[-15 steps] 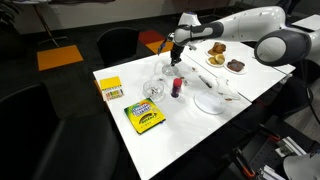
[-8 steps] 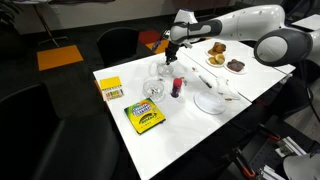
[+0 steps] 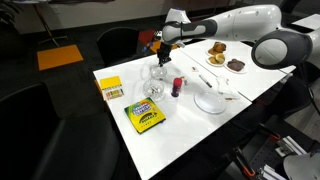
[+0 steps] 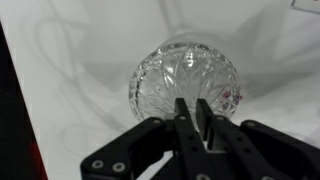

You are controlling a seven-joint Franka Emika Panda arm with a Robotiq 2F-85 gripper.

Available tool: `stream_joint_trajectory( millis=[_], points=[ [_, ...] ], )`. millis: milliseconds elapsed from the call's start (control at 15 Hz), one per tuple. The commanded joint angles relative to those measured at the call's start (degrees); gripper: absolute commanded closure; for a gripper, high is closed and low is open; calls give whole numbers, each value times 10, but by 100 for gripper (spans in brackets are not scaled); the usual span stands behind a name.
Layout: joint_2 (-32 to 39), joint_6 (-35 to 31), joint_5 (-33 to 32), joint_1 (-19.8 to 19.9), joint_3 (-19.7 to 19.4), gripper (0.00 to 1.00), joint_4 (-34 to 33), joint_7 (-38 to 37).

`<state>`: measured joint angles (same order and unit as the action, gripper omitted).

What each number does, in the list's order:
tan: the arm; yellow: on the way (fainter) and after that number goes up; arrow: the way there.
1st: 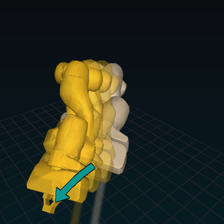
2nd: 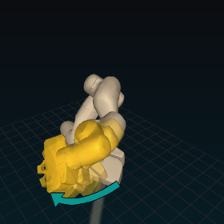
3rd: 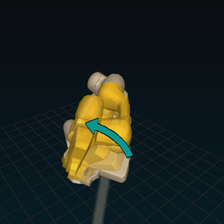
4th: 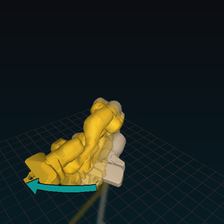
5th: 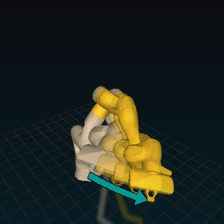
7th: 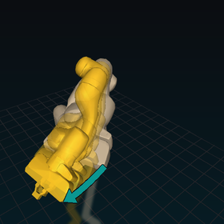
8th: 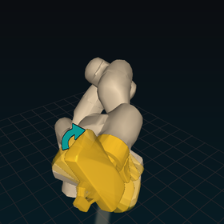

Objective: Move the glass lid to the left.

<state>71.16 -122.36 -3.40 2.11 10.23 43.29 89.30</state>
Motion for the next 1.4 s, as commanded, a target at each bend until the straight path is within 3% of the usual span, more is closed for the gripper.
stream_joint_trajectory(
  millis=[0, 600, 667, 733, 1333],
  points=[
    [21, 38, 8, -18, -2, 96, -46, 32],
    [50, 48, -3, -19, 0, 96, -52, 37],
    [50, 49, -5, -20, -1, 62, -53, 37],
    [48, 47, -6, -20, -1, 59, -52, 40],
    [-1, 47, -70, -34, -15, 0, -53, 62]
  ],
)
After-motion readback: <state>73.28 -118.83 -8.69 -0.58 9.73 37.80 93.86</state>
